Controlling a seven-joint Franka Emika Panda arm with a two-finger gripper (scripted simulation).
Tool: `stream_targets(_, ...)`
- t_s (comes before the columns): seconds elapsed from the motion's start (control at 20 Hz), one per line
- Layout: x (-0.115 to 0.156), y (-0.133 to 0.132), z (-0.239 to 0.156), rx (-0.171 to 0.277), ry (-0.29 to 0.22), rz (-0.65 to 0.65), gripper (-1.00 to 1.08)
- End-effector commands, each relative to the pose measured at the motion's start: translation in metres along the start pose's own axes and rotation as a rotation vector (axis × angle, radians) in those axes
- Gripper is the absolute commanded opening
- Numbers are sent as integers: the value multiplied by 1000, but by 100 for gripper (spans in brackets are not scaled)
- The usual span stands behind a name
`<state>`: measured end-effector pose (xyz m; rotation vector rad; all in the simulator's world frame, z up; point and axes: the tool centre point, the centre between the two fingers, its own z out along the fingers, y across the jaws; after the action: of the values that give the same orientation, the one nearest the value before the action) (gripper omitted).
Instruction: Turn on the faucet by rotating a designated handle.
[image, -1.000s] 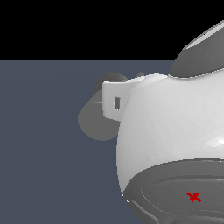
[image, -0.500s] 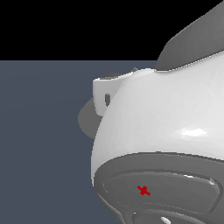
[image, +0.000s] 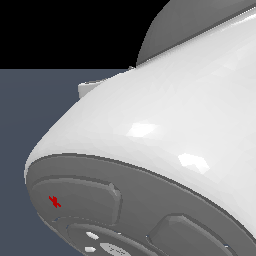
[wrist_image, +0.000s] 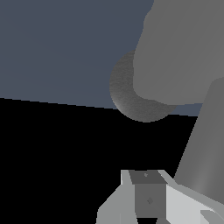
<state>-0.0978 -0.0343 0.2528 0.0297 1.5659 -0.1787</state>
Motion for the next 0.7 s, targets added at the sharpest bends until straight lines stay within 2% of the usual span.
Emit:
stream_targets(0.0, -32, 22, 6, 4, 8, 80, -100)
stream_targets(0.05, -32, 22, 6, 4, 8, 80, -100)
stream_targets(0.1, 19, 1, -1, 18, 49, 12, -100)
stream_targets(0.65, -3, 33, 2, 12, 34, 37, -100)
